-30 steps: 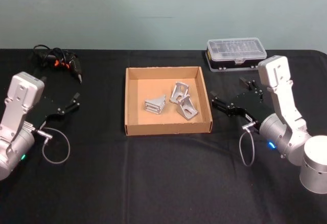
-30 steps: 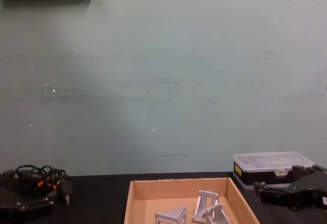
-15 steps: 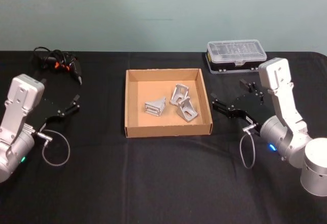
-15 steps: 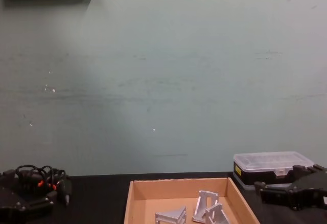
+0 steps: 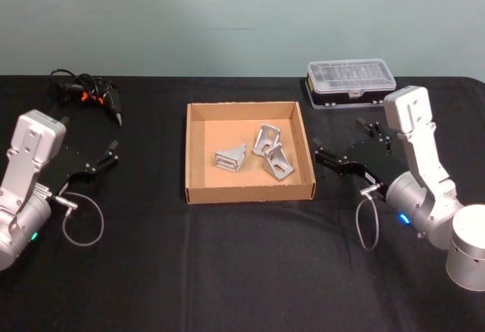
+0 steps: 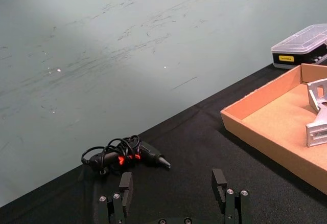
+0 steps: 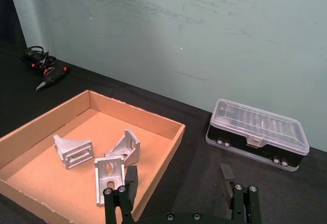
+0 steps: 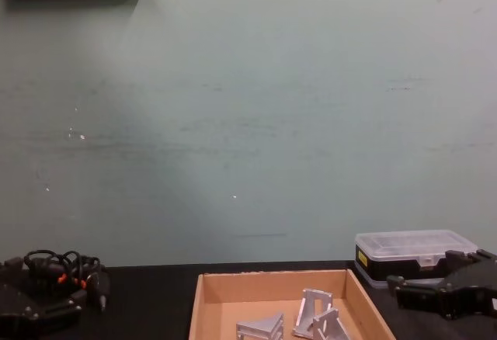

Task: Use one hand to pick up the angle iron from the table and place it into the box.

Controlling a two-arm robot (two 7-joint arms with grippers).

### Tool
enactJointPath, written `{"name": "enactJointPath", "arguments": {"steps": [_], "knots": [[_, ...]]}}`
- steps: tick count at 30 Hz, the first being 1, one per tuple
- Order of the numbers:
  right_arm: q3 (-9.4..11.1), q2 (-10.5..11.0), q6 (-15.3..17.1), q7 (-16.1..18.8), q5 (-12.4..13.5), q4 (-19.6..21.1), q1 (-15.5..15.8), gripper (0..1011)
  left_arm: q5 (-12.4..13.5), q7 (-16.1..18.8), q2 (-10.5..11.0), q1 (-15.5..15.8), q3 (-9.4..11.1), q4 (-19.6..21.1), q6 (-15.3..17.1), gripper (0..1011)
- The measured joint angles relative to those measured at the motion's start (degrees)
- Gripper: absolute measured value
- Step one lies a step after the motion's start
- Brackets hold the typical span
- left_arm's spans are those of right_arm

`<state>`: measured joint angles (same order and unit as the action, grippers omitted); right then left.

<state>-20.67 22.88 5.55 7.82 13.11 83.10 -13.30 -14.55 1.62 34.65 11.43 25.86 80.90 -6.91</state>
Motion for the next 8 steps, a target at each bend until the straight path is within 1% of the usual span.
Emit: {"name": "enactJointPath", "arguments": {"steps": [8], "knots": [[0.0, 0.0, 0.0, -0.03, 0.02, 0.0, 0.0, 1004, 0.0, 0.0, 0.0, 0.0, 0.0, 0.0, 0.0, 1011]]}}
